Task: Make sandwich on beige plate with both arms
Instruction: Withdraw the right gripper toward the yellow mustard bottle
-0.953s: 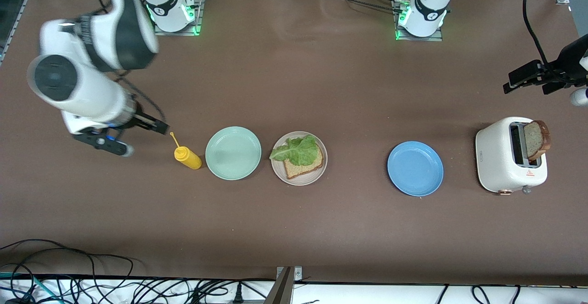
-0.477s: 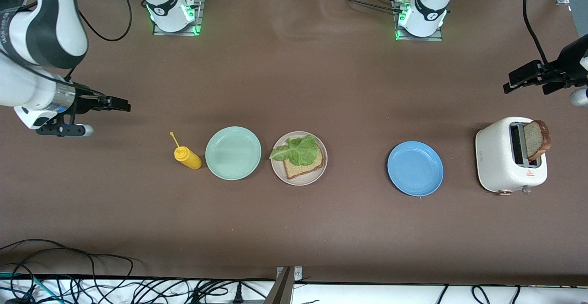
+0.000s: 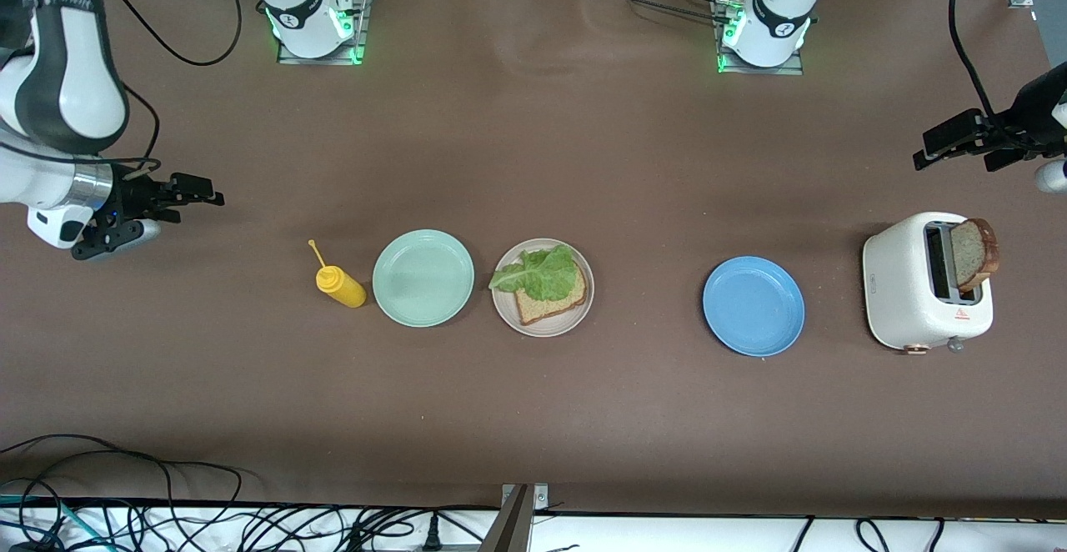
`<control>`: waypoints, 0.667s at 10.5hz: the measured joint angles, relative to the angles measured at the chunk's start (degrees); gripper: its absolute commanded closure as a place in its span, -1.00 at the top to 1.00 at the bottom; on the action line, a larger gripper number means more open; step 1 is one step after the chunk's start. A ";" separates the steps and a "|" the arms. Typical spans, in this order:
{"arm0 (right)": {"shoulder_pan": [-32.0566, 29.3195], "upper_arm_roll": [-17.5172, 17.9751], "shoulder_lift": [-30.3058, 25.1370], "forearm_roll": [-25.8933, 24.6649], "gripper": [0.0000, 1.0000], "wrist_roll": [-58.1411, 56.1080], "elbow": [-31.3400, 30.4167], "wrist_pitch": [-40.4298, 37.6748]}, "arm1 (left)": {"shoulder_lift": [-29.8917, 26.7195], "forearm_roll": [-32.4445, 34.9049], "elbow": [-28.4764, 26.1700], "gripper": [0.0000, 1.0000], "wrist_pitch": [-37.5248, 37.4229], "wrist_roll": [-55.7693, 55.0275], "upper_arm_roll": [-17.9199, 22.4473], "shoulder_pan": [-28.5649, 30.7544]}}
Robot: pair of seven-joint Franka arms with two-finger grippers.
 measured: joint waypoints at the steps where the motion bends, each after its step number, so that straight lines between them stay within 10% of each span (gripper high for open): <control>1: -1.26 0.01 2.37 4.39 1.00 -8.85 -0.10 1.78 | 0.01 0.00 0.01 1.00 0.00 0.00 0.00 0.00; 7: -2.38 0.26 13.21 29.77 1.00 -47.96 -0.08 7.18 | 0.01 0.02 0.10 1.00 0.00 0.74 -0.18 0.01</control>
